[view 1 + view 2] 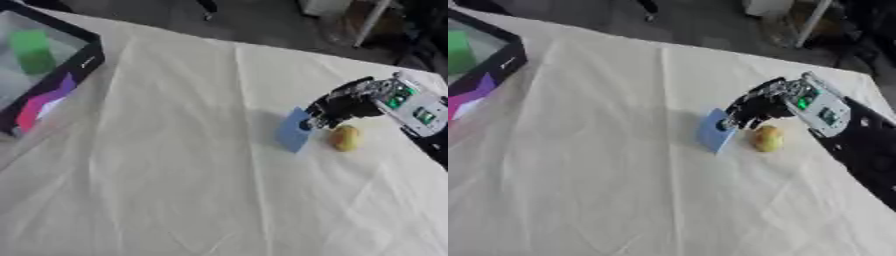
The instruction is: Pick up the objects with one hand, pass them to the other hand, and then place them into the box on the other side of the table.
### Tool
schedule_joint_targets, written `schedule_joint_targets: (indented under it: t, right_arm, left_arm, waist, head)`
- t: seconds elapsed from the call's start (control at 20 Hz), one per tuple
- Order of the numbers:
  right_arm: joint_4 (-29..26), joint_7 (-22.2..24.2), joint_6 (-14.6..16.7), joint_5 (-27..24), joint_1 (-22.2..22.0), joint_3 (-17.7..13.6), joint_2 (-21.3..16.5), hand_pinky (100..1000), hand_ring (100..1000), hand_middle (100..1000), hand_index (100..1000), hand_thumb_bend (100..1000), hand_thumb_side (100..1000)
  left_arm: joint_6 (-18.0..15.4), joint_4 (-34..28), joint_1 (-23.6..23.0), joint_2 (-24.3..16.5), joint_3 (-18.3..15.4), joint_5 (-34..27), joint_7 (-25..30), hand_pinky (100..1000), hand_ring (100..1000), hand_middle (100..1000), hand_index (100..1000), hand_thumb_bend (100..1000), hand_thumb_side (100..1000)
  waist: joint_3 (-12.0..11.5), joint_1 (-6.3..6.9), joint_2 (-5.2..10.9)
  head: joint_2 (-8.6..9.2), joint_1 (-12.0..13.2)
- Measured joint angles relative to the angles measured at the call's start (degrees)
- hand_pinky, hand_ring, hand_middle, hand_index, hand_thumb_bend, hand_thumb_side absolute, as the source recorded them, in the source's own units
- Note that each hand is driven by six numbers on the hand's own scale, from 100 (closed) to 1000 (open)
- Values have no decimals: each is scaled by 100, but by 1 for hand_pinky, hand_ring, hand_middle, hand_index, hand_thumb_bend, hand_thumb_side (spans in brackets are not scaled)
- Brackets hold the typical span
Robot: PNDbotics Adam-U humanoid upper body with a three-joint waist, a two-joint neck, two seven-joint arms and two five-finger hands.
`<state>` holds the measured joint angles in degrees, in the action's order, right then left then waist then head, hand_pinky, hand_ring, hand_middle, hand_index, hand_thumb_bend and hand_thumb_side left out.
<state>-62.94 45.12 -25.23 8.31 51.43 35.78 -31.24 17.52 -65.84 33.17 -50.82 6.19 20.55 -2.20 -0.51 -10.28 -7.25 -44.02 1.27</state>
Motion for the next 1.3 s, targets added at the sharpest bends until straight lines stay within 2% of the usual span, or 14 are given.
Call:
schedule_joint_targets:
  t: [0.65,1.3]
  right_arm:
    - [4,18,98,409,-56,-38,193,944,915,907,963,327,414]
    - [42,38,117,869,-113,-43,267,930,890,884,946,424,365]
  left_arm:
    - [1,0,0,5,-1,0,-1,919,741,666,746,100,491]
    - [3,-2,-9,5,-2,-2,-9,918,739,665,746,100,493]
  waist:
    - [-57,0,0]
    - [-65,0,0]
  head:
    - [0,-49]
    - [0,-91]
